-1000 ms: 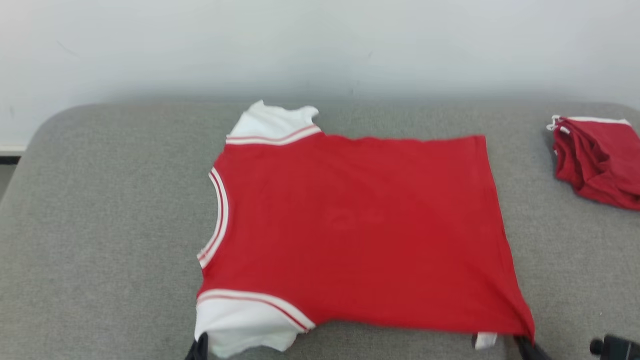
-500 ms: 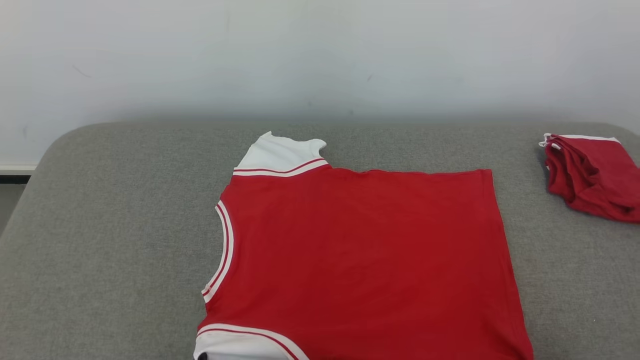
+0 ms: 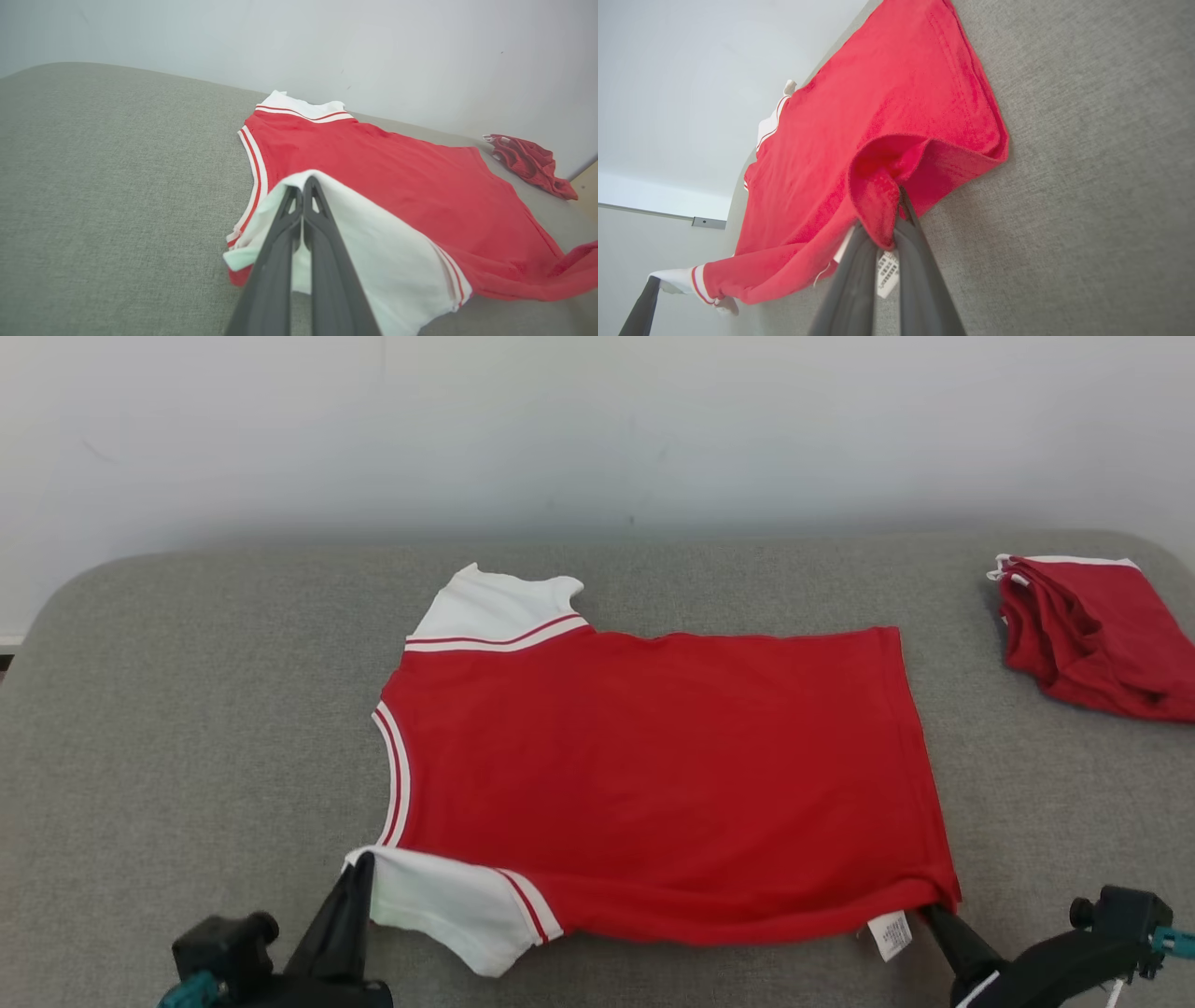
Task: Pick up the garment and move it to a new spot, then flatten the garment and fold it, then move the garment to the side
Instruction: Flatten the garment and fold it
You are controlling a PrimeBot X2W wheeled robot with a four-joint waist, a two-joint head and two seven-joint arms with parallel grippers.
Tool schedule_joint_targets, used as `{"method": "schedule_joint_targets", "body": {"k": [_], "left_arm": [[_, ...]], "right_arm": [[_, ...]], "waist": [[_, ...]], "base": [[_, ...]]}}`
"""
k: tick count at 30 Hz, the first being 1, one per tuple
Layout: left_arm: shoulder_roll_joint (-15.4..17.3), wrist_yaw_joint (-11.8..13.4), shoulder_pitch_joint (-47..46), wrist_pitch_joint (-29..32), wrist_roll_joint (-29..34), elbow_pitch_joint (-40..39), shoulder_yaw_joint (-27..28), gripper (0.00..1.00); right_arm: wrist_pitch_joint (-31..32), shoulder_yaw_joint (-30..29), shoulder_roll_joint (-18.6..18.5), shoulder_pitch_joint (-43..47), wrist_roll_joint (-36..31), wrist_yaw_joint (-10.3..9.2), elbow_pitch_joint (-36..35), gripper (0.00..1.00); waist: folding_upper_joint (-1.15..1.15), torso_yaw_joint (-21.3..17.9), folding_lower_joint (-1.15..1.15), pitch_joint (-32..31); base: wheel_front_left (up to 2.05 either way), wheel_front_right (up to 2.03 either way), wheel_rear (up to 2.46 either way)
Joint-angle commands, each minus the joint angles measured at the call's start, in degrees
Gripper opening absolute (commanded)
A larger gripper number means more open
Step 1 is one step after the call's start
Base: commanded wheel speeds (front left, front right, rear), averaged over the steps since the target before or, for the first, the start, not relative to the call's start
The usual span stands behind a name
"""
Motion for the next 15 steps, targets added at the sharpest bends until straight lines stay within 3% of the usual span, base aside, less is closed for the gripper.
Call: {"method": "schedule_joint_targets", "body": {"k": [1,15], "left_arm": [[0.0,-0.9,-2.9,0.7,-0.8,1.7,0.4,0.0],[-2.6,-7.0,-22.8,3.6,-1.4,20.1,-1.0,0.0]], "right_arm": [[1.3,-1.6,1.5,-2.1,-0.3,-0.14,0.8,0.0],[5.1,-9.4,7.9,-18.6,-8.4,-0.14,12.4,0.0]], "waist": [[-0.01,-0.5,-0.01,1.0],[-0.01,-1.9,-0.01,5.9]], "base": [[0.0,0.0,0.0],[0.0,0.0,0.0]]}}
